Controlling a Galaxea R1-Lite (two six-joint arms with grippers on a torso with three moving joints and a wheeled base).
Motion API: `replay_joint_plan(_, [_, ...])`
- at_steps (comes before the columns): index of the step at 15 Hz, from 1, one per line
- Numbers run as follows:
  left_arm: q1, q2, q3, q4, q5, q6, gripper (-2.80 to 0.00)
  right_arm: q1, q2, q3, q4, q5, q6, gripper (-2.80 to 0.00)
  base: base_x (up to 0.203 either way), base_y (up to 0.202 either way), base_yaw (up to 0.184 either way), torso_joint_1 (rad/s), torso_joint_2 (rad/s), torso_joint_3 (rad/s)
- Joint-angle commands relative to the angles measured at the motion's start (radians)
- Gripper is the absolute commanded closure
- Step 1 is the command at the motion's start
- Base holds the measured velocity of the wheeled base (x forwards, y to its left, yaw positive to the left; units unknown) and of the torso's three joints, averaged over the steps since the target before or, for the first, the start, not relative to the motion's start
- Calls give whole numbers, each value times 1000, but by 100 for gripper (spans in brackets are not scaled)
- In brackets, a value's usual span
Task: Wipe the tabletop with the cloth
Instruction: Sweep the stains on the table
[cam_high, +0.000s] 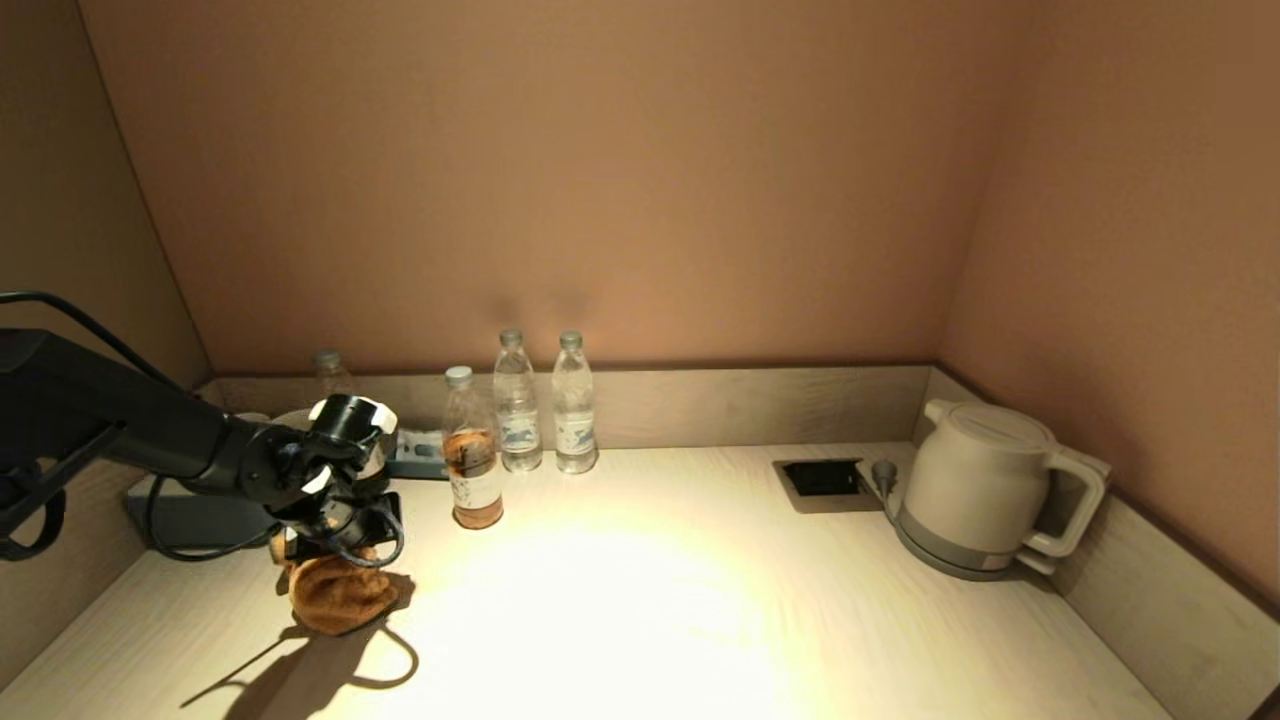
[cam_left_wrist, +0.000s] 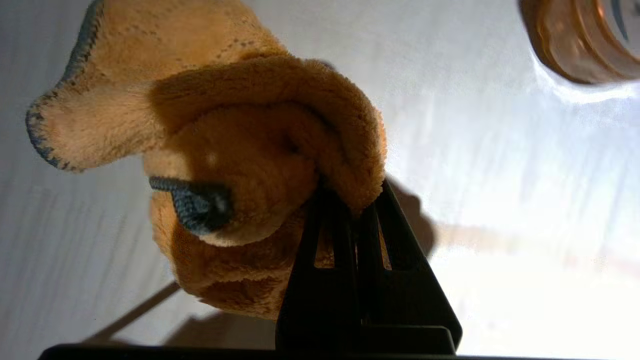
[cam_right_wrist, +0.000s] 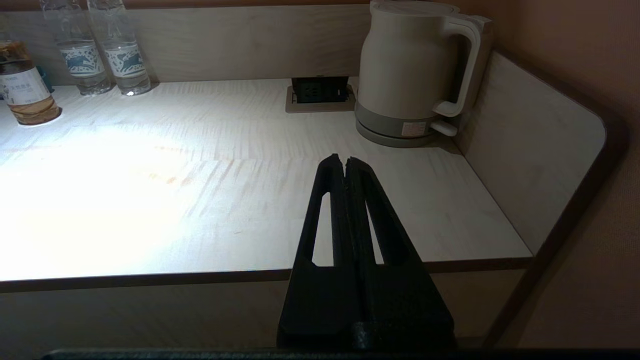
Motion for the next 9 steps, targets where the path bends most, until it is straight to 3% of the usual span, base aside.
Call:
replay_joint_plan(1, [-29,6,13,3,2,-10,0,0,0,0,0,0,0,0,0,0,0,0,0,0])
replay_joint_plan(9, [-35,7,55,29,30,-13,0,0,0,0,0,0,0,0,0,0,0,0,0,0])
